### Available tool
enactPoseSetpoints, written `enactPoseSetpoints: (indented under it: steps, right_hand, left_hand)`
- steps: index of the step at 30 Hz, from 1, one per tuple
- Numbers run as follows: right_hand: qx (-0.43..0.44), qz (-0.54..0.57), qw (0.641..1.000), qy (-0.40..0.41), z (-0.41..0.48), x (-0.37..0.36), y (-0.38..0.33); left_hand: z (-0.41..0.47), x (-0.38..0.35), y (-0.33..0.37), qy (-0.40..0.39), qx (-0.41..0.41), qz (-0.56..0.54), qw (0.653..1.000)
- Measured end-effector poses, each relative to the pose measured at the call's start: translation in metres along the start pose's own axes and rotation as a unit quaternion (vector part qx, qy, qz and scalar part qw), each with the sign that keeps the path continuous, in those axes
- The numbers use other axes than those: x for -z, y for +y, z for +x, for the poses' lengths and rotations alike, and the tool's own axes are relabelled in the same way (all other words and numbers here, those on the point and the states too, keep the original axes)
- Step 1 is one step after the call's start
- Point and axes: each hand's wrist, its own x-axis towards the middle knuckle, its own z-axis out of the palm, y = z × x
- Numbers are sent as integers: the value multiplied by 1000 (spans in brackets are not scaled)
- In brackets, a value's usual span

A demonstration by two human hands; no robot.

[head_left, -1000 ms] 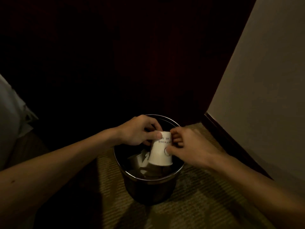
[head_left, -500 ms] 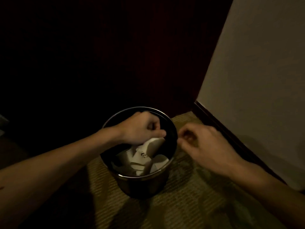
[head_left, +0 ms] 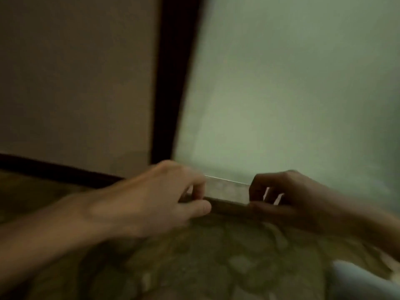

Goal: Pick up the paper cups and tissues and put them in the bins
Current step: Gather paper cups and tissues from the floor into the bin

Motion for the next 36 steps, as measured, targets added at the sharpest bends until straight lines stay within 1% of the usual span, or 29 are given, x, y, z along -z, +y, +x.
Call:
enactPoseSetpoints:
  steps: [4,8,10,13,18,21,23,25,27,29,32,33,36]
  right_hand:
    - [-116,9,992,43,-100,8,110]
    - [-208,58,972,91,-187,-24,212]
    - [-258,76,957,113,-227,-52,262]
    - [-330,95,929,136,-276,-97,331]
    - [-397,151,890,166,-316,-173,411]
    - [-424,177,873,166,-316,-218,439]
    - [-447,189,855,182,-311,-244,449]
    - [-475,199,831,211,-304,-264,457]
    - [-504,234,794,246,-295,-278,466]
    - [-526,260,764,269,-286,-286,474]
    - [-536,275,742,293,-272,-293,485]
    - [-535,274,743,295,-268,-294,487]
    - [-526,225,768,289,-258,-300,493]
  left_hand:
    - [87,-96,79,-148,-62,15,987]
    - [157,-185,158,-294,-99,16,950]
    - [188,-233,191,-333,-110,15,936]
    - [226,-309,230,-362,-92,31,927]
    - [261,-423,262,-356,-29,52,933]
    - [262,-483,267,-346,42,45,936]
    - [254,-513,269,-335,95,30,937]
    - [246,-535,269,-295,152,-2,943]
    - [241,-550,267,-234,181,-36,955]
    - [238,-558,264,-186,179,-44,965]
    - [235,-564,259,-152,134,-12,979]
    - [235,-565,258,-147,124,-6,981]
    - [238,-569,257,-154,118,12,981]
